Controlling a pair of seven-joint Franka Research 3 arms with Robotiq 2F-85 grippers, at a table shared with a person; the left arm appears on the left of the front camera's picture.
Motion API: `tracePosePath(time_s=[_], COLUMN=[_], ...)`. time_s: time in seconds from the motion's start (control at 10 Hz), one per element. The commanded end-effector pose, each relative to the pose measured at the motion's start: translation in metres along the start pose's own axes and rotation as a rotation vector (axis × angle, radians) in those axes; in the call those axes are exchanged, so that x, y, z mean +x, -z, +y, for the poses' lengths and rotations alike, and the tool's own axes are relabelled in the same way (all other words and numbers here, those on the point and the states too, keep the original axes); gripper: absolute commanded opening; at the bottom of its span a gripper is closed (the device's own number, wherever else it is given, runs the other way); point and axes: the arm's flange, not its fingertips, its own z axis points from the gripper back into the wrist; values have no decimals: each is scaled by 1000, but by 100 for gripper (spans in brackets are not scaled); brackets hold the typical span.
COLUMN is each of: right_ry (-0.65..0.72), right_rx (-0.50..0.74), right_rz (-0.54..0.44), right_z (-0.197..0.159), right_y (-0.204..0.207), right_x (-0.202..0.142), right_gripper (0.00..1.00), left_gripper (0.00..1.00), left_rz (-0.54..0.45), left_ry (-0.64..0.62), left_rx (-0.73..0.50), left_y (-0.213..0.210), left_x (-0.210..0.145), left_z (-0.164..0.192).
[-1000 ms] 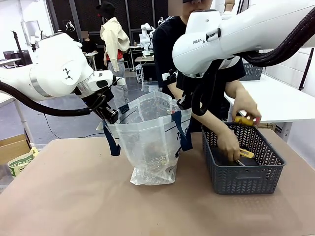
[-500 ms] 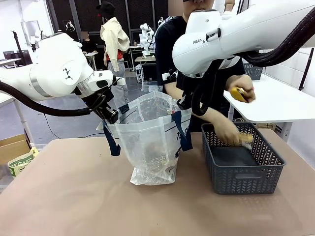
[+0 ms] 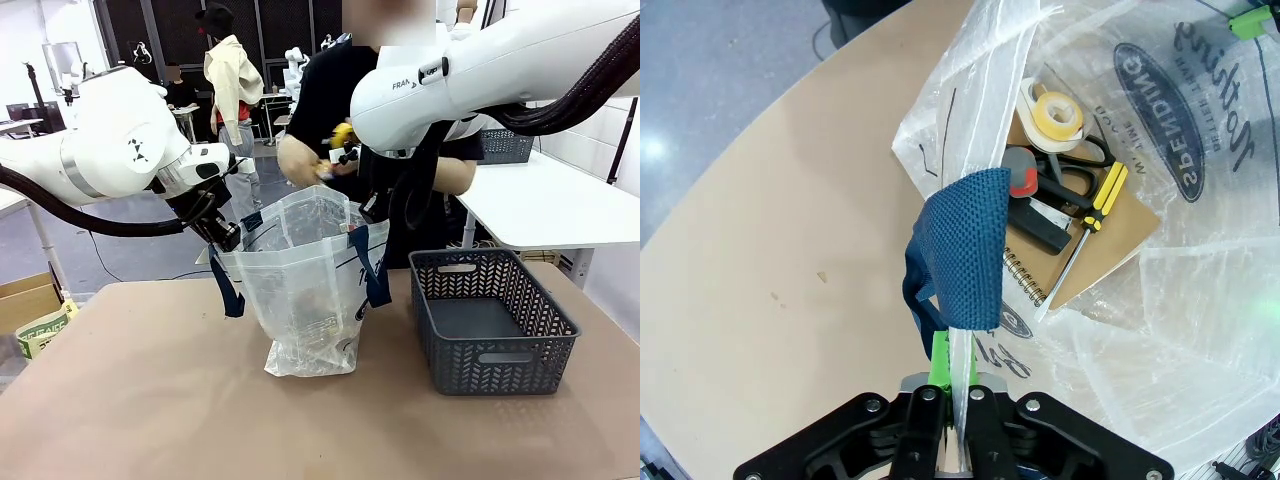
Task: Transfer purchased items from the store into the shopping bag.
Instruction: Move the Reusable shopping bag to the right side of the table.
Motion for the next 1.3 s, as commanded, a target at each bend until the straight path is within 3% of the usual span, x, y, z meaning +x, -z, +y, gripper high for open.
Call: tracePosePath(time_s=[0.0, 1.2], right_ry=[2, 2], right_rx=[0, 0], right_rz=[1, 1], right_z=[-1, -1], right_y=[1, 1], right_x=[-1, -1], right_gripper=[0, 0], left_gripper=[0, 0], left_rz=[-5, -5], left_ry=[-7, -7], left_rx=[2, 2], left_y=[-1, -1], left_x=[0, 0], left_z=[1, 1])
